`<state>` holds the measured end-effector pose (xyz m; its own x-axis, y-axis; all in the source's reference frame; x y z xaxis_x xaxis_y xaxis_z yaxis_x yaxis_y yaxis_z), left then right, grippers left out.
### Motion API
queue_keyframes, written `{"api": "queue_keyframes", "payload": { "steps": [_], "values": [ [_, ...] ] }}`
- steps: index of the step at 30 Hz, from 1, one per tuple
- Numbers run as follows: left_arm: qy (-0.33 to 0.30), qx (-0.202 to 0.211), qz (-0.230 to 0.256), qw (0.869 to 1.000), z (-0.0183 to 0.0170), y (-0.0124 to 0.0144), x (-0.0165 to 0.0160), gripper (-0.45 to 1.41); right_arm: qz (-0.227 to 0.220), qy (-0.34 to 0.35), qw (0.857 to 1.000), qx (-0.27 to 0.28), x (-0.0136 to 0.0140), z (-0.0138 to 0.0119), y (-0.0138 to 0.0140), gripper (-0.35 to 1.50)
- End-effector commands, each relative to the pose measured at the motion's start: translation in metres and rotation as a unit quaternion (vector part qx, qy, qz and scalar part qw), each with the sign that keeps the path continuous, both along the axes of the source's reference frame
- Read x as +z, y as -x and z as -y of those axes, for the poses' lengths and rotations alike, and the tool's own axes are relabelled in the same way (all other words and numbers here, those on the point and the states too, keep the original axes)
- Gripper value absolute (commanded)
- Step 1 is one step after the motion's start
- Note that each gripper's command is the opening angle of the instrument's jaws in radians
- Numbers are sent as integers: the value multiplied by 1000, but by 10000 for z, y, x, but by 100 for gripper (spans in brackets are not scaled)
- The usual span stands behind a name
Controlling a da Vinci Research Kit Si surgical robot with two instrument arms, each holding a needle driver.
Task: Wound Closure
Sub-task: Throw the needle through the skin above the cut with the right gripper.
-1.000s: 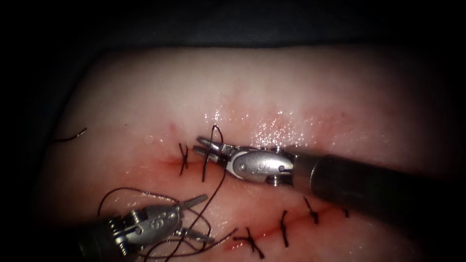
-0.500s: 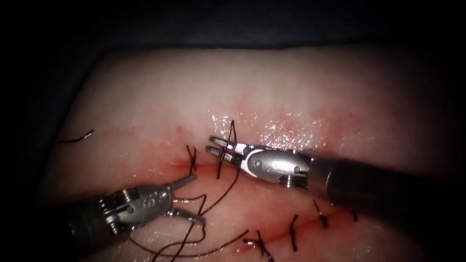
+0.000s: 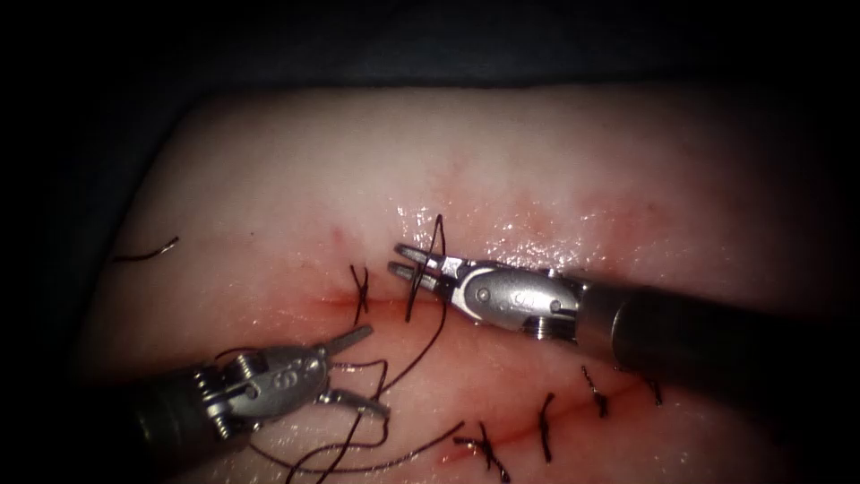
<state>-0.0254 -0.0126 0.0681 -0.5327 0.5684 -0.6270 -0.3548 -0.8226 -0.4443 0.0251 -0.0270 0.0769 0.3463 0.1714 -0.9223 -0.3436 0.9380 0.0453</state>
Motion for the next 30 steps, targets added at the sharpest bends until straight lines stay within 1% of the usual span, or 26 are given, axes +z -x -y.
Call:
{"api": "queue_keyframes", "payload": {
  "steps": [1, 3, 5, 6, 7, 8, 9, 11, 16, 18, 20, 22, 25, 30],
  "values": [
    [1, -1, 1, 1000, -6, 10, 6, 56, -7, 16, 1000, 2, -7, -6, -10, -10],
    [1, -1, 2, 1000, -7, 14, 8, 56, -7, 22, 1000, -1, -14, -7, -11, -35],
    [0, -1, 4, 1000, -8, 17, 13, 56, -5, 40, 999, -10, -25, -11, -15, -35],
    [0, -1, 4, 1000, -8, 17, 14, 56, -4, 55, 998, -17, -29, -12, -18, -15],
    [0, -1, 4, 1000, -7, 16, 16, 56, -5, 68, 997, -22, -32, -14, -20, 34],
    [1, 0, 4, 1000, -7, 15, 17, 56, -15, 83, 996, -16, -37, -17, -23, 89],
    [1, 0, 4, 1000, -6, 14, 17, 56, -16, 99, 995, -13, -39, -18, -23, 101],
    [1, 0, 4, 1000, -5, 13, 17, 56, -11, 139, 990, -18, -44, -19, -25, 116],
    [3, 1, 3, 1000, -1, 11, 15, 56, -2, 179, 983, -31, -58, -23, -29, 118],
    [4, 3, 6, 1000, 5, 11, 16, 56, -2, 200, 979, -33, -66, -24, -33, 123],
    [4, 4, 8, 1000, 7, 12, 17, 56, -2, 206, 978, -34, -68, -25, -34, 123],
    [6, 3, 9, 1000, 11, 13, 18, 56, 3, 226, 973, -40, -74, -25, -38, 123],
    [7, 6, 8, 1000, 15, 13, 19, 56, 2, 244, 969, -45, -83, -28, -43, 118],
    [6, 7, 7, 1000, 16, 13, 19, 56, 3, 254, 966, -46, -96, -33, -49, 111]
  ]
}}
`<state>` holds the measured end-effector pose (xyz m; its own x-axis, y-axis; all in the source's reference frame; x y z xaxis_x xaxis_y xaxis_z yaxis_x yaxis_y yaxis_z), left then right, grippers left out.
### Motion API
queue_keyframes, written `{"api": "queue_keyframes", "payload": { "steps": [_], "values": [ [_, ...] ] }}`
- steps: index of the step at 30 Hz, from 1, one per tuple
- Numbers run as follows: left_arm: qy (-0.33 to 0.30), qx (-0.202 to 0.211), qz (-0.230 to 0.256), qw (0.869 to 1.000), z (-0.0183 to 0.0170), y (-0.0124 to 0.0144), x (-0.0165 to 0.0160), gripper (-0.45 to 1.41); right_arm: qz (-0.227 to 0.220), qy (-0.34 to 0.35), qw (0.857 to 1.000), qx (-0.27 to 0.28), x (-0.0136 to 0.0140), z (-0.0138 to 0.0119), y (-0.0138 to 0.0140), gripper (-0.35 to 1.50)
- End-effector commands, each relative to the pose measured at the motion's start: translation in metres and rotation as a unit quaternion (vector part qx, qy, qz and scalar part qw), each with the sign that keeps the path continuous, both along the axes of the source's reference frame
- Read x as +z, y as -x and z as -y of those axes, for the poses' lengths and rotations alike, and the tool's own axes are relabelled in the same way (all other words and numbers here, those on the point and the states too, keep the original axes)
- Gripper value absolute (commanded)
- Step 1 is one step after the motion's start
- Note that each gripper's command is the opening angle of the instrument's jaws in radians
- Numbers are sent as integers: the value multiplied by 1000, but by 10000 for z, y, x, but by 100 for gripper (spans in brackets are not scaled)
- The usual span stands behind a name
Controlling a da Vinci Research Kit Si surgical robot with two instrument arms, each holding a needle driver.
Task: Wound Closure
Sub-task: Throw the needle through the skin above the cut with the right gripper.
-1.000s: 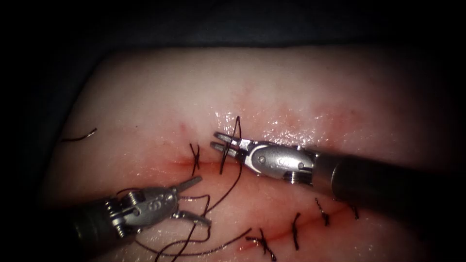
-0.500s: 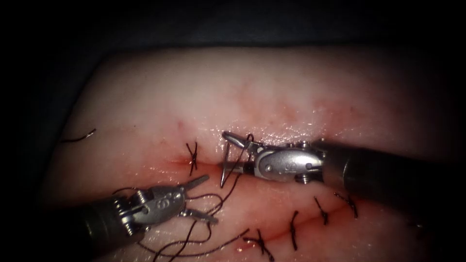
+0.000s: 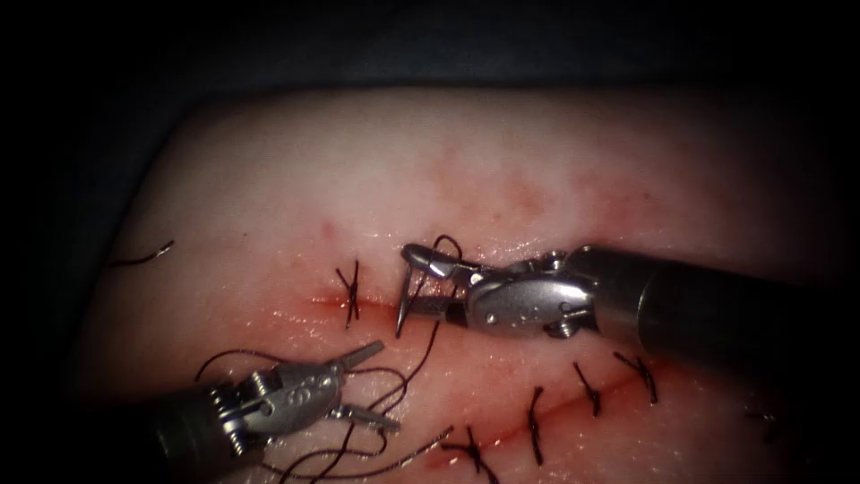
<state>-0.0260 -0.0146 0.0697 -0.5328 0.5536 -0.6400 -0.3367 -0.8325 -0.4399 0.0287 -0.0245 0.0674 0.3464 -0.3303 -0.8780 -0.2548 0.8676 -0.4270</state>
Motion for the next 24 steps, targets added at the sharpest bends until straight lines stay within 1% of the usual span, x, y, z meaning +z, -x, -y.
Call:
{"api": "queue_keyframes", "payload": {
  "steps": [1, 3, 4, 9, 12, 13, 14, 15, 16, 18, 24],
  "values": [
    [0, 0, 2, 1000, -5, 7, 3, 56, -3, 3, 1000, 1, -3, -9, -14, 110],
    [0, 0, 2, 1000, -5, 8, 4, 56, -3, 9, 1000, 4, -5, -10, -17, 110],
    [1, 0, 2, 1000, -4, 8, 4, 56, -3, 9, 1000, 5, -6, -10, -19, 115],
    [1, 2, 0, 1000, -2, 7, 5, 56, -1, 20, 1000, 5, -11, -12, -24, 113],
    [1, 3, 3, 1000, -1, 8, 5, 56, 5, 22, 1000, -1, -12, -13, -27, 96],
    [1, 3, 3, 1000, -1, 8, 5, 56, 7, 21, 1000, -3, -12, -13, -27, 84],
    [1, 3, 3, 1000, -2, 8, 5, 56, 11, 19, 1000, -9, -11, -13, -27, 48],
    [0, 3, 3, 1000, -3, 8, 5, 56, 15, 16, 1000, -15, -11, -13, -27, -3],
    [-1, 3, 3, 1000, -4, 9, 4, 54, 21, 12, 999, -24, -12, -12, -26, -35],
    [-3, 3, 3, 1000, -9, 10, 3, 54, 27, 8, 999, -34, -12, -12, -26, -35],
    [-6, 3, 11, 1000, -11, 8, -6, 54, 28, 0, 999, -26, -9, -14, -24, -35]
  ]
}}
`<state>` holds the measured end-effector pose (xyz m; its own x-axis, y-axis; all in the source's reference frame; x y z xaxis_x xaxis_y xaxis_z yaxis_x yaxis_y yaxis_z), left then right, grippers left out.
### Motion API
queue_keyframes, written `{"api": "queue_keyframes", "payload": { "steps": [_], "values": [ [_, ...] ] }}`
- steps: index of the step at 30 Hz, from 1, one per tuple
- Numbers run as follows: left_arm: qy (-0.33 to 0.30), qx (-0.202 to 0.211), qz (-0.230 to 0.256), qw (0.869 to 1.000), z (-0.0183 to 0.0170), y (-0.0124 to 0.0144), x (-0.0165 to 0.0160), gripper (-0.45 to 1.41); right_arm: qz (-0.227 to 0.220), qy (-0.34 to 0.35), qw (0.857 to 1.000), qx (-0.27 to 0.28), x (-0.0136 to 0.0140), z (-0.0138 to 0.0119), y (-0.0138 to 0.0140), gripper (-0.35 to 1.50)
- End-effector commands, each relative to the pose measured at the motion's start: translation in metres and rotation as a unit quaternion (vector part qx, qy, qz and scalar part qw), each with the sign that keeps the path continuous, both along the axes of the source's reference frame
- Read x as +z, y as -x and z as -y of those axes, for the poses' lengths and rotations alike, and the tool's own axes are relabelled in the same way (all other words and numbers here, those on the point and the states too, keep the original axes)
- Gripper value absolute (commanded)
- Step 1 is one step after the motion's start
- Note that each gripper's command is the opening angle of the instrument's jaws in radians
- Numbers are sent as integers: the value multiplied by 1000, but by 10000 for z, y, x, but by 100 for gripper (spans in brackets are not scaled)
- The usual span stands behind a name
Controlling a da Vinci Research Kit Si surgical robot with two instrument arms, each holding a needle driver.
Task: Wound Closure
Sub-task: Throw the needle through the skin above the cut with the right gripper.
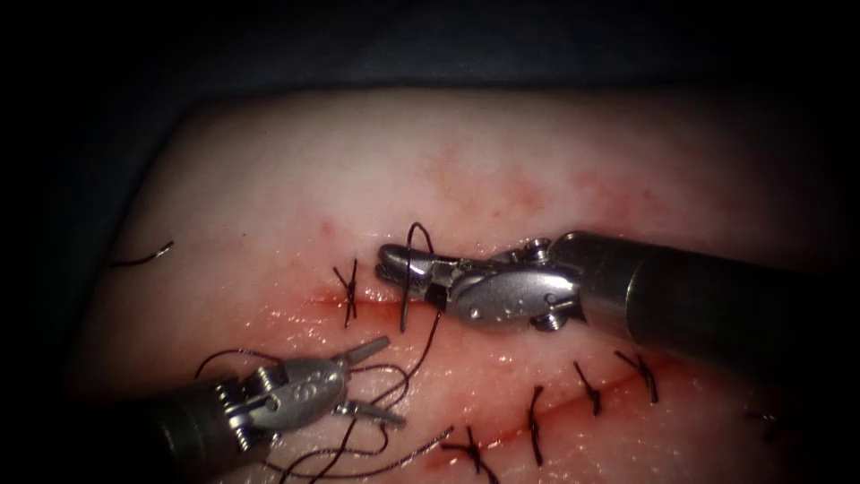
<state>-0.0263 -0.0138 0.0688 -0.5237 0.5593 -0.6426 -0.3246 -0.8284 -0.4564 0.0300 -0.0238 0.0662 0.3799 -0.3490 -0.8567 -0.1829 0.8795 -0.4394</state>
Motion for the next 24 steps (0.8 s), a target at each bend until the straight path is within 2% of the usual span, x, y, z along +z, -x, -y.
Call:
{"api": "queue_keyframes", "payload": {
  "steps": [1, 5, 8, 16, 18, 23, 24],
  "values": [
    [-2, 7, 11, 1000, 0, 1, -3, 59, 0, 0, 1000, 2, 5, -8, -9, -35],
    [-7, 27, 34, 999, 11, -19, -25, 79, 2, -3, 1000, 6, 11, -10, -8, -35],
    [-19, 49, 66, 996, 12, -31, -47, 84, 6, -4, 1000, 6, 14, -11, -7, -35],
    [2, 41, 132, 990, -16, -41, -99, 84, 10, -5, 1000, 7, 17, -11, -3, -35],
    [9, 52, 145, 988, -24, -51, -110, 88, 12, -5, 1000, 7, 18, -12, -1, -35],
    [17, 41, 131, 990, -37, -72, -122, 84, 15, -6, 1000, 6, 19, -12, 1, -35],
    [17, 35, 128, 991, -44, -76, -124, 76, 18, -7, 1000, 5, 19, -12, 1, -35]
  ]
}}
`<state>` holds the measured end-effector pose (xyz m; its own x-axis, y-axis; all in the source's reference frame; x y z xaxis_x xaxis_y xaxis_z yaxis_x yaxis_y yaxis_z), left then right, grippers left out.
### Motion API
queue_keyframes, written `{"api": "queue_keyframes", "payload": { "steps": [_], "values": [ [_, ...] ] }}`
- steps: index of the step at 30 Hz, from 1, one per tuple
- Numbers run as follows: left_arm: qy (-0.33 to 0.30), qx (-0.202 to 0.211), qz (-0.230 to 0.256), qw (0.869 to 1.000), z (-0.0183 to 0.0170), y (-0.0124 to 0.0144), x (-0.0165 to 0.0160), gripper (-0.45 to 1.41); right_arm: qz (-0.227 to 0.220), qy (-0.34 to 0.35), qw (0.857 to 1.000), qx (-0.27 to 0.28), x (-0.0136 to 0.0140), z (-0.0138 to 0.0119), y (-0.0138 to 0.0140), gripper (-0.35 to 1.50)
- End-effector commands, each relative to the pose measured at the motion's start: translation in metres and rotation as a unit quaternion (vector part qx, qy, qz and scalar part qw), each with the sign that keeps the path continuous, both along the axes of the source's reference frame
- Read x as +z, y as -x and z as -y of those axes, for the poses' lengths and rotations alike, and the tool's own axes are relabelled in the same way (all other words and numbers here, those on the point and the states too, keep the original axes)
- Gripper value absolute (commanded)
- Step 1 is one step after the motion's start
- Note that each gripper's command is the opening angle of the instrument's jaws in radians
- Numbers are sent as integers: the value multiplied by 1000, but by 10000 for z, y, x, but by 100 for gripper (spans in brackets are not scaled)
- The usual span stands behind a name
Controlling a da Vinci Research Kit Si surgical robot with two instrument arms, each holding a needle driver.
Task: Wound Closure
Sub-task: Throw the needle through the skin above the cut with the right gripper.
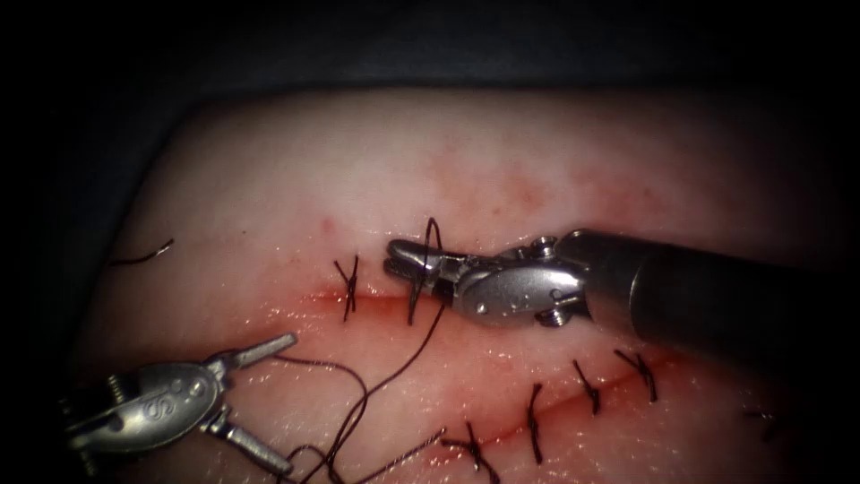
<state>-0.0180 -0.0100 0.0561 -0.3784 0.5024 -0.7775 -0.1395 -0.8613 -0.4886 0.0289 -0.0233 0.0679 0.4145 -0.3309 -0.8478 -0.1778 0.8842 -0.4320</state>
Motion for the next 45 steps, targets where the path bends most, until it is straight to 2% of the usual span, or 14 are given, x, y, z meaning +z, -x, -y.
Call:
{"api": "queue_keyframes", "payload": {
  "steps": [1, 2, 3, 8, 10, 13, 21, 25, 28, 32, 35, 36, 42, 45],
  "values": [
    [3, -3, 0, 1000, -11, 6, 2, 64, 0, 1, 1000, -1, 2, -6, -11, -35],
    [10, -12, 4, 1000, -25, 10, 3, 22, 1, 0, 1000, -1, 2, -7, -12, -35],
    [18, -24, 3, 1000, -33, 19, 9, -3, 1, 0, 1000, -1, 2, -7, -14, -35],
    [40, -42, -8, 998, -37, 48, 45, -43, 1, 0, 1000, -1, 2, -7, -14, -35],
    [44, -43, -14, 998, -38, 62, 66, -45, 2, -1, 1000, -2, 3, -8, -13, -35],
    [46, -47, -32, 997, -42, 67, 84, -45, 2, -1, 1000, -2, 4, -9, -12, -35],
    [46, -55, -82, 994, -44, 71, 118, -45, 0, -7, 1000, -1, 4, -9, -9, -35],
    [48, -38, -88, 994, -35, 82, 128, -45, 0, -8, 1000, -1, 3, -11, -10, -35],
    [34, -15, -115, 993, -15, 96, 155, -45, -1, -8, 1000, -1, 2, -11, -9, -35],
    [24, -1, -131, 991, -8, 97, 174, -45, -1, -8, 1000, -1, 2, -11, -9, -35],
    [23, -13, -150, 988, -9, 94, 188, -43, -2, -8, 1000, -2, 0, -10, -9, -35],
    [18, -18, -159, 987, -7, 90, 207, -40, -2, -11, 1000, -3, -2, -9, -10, -35],
    [9, -13, -177, 984, 0, 89, 224, -40, -2, -28, 1000, -2, -3, -12, -10, -35],
    [7, -2, -189, 982, 15, 92, 227, -40, -9, -66, 998, 6, -4, -18, -10, -35]
  ]
}}
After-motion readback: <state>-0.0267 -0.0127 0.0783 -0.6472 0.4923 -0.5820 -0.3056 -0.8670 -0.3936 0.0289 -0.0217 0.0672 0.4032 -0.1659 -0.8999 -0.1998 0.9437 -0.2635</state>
